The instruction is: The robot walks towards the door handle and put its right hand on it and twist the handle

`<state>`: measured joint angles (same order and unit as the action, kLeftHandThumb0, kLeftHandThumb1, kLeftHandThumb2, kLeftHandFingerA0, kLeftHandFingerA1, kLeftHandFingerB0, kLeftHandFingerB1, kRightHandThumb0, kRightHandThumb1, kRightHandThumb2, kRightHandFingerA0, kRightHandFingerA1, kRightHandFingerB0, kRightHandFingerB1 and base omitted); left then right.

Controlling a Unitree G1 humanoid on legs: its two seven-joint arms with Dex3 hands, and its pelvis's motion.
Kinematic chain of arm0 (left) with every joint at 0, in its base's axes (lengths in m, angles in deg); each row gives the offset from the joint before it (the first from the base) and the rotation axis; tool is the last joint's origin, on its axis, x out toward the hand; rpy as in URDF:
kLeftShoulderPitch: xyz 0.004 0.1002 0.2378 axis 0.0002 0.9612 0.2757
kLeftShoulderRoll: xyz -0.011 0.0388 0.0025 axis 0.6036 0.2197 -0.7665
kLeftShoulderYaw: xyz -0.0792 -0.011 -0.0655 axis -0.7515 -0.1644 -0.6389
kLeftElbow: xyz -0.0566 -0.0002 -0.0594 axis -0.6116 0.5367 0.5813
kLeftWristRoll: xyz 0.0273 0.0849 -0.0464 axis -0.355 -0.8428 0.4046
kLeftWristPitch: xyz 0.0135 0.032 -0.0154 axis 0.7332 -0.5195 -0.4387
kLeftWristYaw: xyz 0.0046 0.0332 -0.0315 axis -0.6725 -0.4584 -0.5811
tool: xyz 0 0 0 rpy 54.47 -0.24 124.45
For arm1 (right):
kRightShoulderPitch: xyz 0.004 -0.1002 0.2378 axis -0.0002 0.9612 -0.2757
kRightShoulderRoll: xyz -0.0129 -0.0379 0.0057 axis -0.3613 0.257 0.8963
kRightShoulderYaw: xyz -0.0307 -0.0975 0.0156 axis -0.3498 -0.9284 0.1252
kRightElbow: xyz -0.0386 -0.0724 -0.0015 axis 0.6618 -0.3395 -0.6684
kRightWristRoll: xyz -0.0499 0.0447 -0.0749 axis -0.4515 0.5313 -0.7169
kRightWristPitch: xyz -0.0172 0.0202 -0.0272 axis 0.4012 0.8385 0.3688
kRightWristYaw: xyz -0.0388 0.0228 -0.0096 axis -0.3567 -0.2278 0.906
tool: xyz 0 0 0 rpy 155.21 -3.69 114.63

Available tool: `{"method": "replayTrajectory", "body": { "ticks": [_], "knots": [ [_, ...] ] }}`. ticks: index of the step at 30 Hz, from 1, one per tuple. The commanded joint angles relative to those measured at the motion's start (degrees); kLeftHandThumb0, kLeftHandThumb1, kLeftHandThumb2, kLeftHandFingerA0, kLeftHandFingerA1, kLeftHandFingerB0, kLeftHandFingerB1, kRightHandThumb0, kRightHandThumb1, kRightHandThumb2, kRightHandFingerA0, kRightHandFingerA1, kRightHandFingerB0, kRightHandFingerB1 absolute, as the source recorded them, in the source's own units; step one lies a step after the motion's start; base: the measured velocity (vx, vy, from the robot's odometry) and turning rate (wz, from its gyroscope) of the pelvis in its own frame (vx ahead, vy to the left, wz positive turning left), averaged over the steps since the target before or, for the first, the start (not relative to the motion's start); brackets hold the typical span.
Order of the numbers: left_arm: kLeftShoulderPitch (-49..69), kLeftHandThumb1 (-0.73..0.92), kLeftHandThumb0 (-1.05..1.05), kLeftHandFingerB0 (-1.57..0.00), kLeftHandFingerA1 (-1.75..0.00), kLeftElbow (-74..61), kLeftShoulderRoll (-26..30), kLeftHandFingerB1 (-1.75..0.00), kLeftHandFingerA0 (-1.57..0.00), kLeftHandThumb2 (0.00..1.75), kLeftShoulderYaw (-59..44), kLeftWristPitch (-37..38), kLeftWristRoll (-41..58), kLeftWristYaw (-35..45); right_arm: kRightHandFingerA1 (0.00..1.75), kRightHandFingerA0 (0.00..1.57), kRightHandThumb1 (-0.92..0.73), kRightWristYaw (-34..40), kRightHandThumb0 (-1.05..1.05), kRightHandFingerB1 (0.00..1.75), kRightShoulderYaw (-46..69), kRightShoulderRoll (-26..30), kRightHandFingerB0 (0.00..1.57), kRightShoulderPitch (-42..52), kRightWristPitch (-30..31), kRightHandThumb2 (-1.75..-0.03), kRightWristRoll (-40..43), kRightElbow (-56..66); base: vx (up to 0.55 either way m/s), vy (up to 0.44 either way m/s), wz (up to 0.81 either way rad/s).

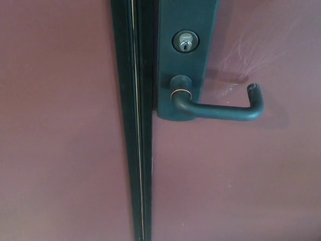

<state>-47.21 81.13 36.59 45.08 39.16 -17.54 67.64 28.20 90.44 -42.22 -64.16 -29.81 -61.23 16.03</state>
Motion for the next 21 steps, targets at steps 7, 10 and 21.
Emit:
{"method": "replayTrajectory", "body": {
  "ticks": [7, 10, 21],
  "knots": [
    [0.78, 0.70, -0.16, -0.46, -0.45, -0.41, 1.58, -0.40, -0.62, 0.60, 0.85, 0.08, -1.39, 0.58, 0.48, 0.68, -0.50, -4.71, -0.55, 0.41, -9.14, 4.43, 0.54, -11.17, 15.39, -0.60, 0.58, -0.29, 0.00, 0.000, 0.00],
    [0.84, 0.70, -0.16, -0.46, -0.45, -0.13, 1.53, -0.40, -0.62, 0.60, 0.95, -0.15, -1.47, 0.43, 0.48, 0.68, -0.50, -5.04, -0.54, 0.41, -11.26, 4.90, 0.54, -13.03, 18.46, -0.60, 0.09, 0.91, 0.00, 0.000, 0.00],
    [1.37, 0.70, -0.16, -0.46, -0.46, 0.07, 1.33, -0.40, -0.63, 0.60, 0.39, 0.06, -0.88, 0.40, 0.46, 0.69, -0.55, -7.03, -0.49, 0.40, -19.50, 2.60, 0.56, -20.32, 23.66, -0.57, 0.35, 0.91, 0.00, 0.000, 0.00]
  ]
}}
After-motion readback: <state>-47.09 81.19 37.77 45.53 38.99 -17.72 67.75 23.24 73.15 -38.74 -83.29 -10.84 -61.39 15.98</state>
